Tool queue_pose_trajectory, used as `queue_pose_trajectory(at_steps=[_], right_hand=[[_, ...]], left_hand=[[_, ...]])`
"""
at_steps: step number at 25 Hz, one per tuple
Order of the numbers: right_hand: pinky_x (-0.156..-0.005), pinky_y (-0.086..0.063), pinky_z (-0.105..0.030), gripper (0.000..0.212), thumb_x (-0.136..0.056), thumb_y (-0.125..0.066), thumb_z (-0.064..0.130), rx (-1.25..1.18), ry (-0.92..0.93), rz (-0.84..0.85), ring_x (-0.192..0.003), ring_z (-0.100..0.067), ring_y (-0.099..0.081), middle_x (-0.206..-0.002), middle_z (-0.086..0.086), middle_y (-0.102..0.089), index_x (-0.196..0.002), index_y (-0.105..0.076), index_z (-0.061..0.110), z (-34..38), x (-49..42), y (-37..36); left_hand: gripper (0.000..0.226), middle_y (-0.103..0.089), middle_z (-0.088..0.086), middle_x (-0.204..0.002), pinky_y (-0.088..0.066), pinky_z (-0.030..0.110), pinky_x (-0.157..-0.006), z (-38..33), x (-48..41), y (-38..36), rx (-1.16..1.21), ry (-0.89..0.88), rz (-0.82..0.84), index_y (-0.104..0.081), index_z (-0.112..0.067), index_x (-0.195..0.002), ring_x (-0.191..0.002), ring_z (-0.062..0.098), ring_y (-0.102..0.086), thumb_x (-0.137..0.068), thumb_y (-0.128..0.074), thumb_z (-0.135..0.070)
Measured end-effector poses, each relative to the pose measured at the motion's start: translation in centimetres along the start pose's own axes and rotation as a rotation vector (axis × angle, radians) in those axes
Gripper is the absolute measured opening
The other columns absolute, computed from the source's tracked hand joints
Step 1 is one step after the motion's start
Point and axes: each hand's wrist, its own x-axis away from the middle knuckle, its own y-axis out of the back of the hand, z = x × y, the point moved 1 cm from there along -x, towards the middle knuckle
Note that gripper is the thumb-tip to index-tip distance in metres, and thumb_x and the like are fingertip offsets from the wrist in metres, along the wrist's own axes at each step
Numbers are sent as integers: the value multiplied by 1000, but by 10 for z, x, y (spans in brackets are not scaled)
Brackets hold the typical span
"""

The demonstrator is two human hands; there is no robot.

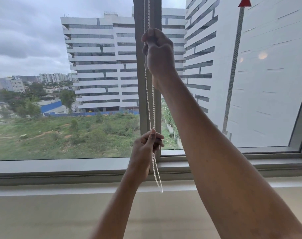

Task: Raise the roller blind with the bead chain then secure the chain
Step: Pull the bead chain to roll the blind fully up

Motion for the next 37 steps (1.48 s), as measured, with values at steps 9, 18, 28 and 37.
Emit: queue_pose_trajectory(at_steps=[9,18,28,37], right_hand=[[-53,-41,-42,32,-104,-47,4,123,-42,-28,-56,-10,-47,-63,-3,-58,-77,-64,6,-28,13,-3],[-53,-25,-32,48,-108,-49,19,179,-46,-58,-52,-8,-31,-54,13,-39,-61,-47,23,-42,28,-6],[-55,-28,-38,32,-105,-48,17,237,-216,4,-59,-15,-38,-62,4,-49,-75,-60,14,-127,93,22],[-57,-30,-36,27,-104,-47,11,268,-291,33,-60,-15,-39,-63,1,-50,-79,-57,7,-168,144,42]], left_hand=[[41,-78,11,-121,-59,45,-102,-199,-101,2,-69,-416,-208,-70,-12,-117,-115,24,-75,-113,-39,-37],[43,-44,0,-62,-21,25,-45,-227,-130,-10,176,-354,-28,-67,-11,-77,-44,8,-29,-99,-36,11],[43,-42,-2,-61,-23,22,-44,-120,-113,-2,166,-162,-59,-61,-14,-78,-42,5,-29,-106,-36,7],[42,-42,-3,-62,-25,19,-41,-52,-93,-1,188,-125,-71,-63,-18,-76,-47,5,-32,-111,-44,-6]])
